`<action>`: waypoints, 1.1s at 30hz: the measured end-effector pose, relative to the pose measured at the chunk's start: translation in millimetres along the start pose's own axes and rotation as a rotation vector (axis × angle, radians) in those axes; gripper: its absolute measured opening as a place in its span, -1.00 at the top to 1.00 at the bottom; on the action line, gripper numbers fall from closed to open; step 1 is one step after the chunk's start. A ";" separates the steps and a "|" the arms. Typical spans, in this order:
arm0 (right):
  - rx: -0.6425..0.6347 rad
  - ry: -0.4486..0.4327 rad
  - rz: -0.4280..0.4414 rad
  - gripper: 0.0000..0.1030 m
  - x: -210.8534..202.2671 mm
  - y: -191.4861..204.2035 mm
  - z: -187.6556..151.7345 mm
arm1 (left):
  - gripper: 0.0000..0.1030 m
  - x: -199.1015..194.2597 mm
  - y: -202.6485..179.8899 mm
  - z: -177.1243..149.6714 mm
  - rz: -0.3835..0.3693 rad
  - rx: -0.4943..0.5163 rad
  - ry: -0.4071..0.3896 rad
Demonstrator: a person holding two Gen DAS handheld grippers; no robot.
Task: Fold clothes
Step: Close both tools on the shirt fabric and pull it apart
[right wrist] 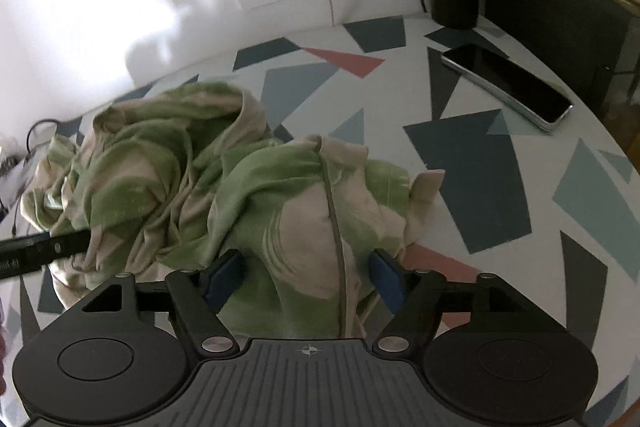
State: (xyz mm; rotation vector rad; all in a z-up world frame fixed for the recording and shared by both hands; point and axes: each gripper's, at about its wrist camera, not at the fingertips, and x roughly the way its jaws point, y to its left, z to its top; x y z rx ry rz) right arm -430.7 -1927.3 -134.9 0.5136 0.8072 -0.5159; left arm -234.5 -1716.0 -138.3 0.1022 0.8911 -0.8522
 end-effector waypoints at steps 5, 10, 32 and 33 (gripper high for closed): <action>-0.038 0.002 0.026 0.11 1.4 5.9 5.3 | 0.80 -15.9 29.8 0.6 0.023 -0.154 -0.033; -0.066 -0.054 0.029 0.44 9.9 17.6 20.2 | 0.86 -40.6 49.2 -3.8 0.124 -0.197 -0.101; 0.093 -0.322 -0.029 0.87 -47.1 -21.3 48.1 | 0.86 -99.9 82.5 -35.5 0.207 -0.320 -0.197; 0.109 -0.345 -0.042 0.87 -53.0 -25.5 46.0 | 0.86 -99.5 83.4 -35.9 0.197 -0.325 -0.196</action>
